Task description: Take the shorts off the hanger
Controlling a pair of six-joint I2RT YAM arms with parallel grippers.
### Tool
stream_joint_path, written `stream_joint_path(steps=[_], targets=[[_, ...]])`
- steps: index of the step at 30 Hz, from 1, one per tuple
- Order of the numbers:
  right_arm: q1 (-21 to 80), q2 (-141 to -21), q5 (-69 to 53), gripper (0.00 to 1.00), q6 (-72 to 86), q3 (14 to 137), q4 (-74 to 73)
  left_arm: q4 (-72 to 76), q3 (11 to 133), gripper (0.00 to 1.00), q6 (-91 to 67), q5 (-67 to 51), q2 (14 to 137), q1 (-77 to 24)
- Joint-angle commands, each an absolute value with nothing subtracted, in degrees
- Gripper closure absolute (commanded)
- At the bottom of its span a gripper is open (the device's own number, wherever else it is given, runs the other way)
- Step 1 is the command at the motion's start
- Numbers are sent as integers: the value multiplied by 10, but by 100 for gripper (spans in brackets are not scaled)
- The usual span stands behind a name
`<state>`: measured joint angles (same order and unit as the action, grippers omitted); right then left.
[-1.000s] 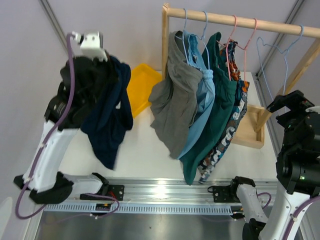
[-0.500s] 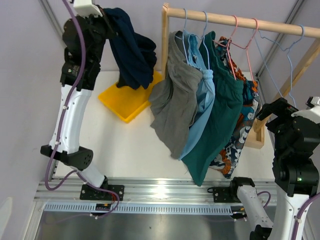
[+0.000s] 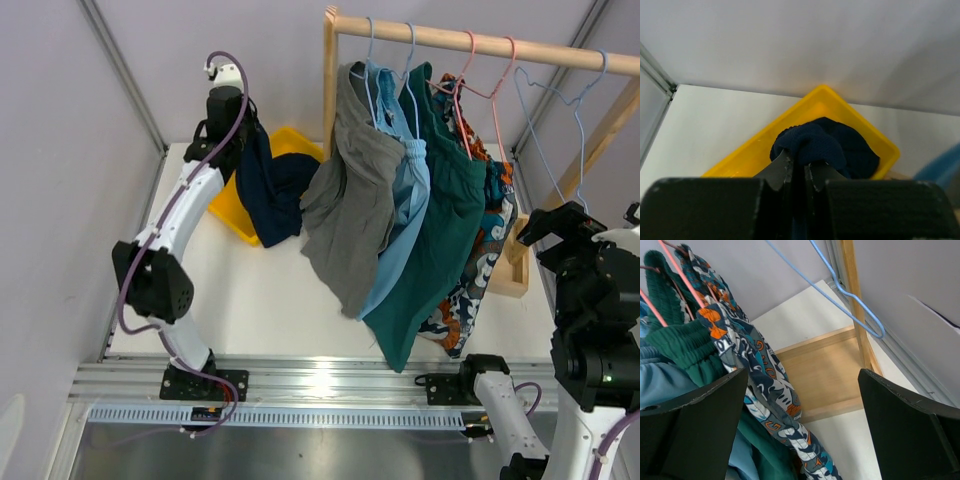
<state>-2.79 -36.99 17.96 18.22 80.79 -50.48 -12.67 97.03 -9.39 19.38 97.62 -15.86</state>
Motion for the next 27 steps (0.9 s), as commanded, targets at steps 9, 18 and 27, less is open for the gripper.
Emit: stream_joint_path(steps=[9, 18, 27], targets=[[-25, -363, 107, 1, 200, 860, -495, -226, 1131, 1, -133, 166, 1106, -126], [-26, -434, -55, 1, 187, 918, -435, -257, 971, 1, -203, 139, 949, -143], [-23, -575, -22, 1, 164, 983, -374, -248, 696, 1, -195, 120, 631, -233]])
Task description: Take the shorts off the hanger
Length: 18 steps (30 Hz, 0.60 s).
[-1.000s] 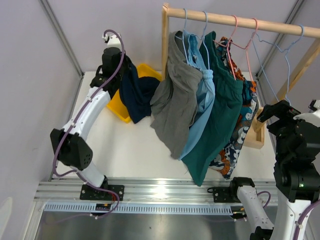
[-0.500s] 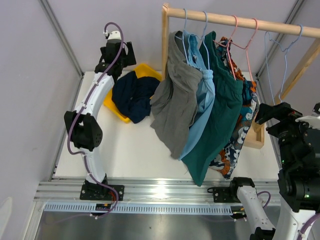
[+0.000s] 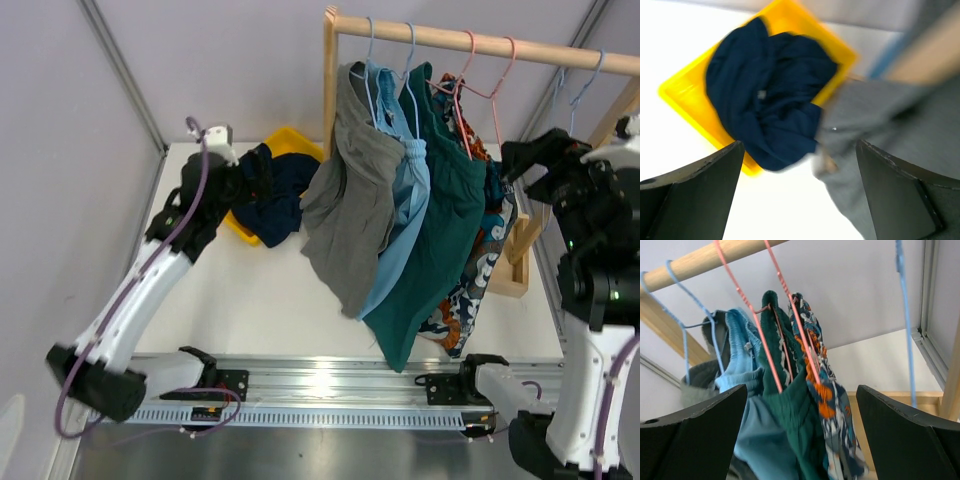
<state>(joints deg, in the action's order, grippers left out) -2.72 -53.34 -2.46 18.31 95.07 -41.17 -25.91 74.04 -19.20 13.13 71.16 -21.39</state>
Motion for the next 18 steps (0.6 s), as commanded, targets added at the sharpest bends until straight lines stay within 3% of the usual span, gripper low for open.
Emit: stream_joint_path(steps=[1, 5, 8, 16, 18], targets=[[-22, -588, -14, 1, 163, 990, -373, -257, 675, 1, -193, 120, 611, -236], [-22, -635, -1, 4, 162, 982, -322, -288, 606, 1, -196, 106, 519, -255], [-21, -673, -1, 14, 169, 980, -302, -318, 567, 1, -180, 107, 462, -268], [-14, -732, -1, 25, 190, 974, -265, -341, 486, 1, -141, 144, 370, -268], [-9, -743, -1, 33, 193, 973, -262, -331, 472, 1, -144, 143, 355, -268]])
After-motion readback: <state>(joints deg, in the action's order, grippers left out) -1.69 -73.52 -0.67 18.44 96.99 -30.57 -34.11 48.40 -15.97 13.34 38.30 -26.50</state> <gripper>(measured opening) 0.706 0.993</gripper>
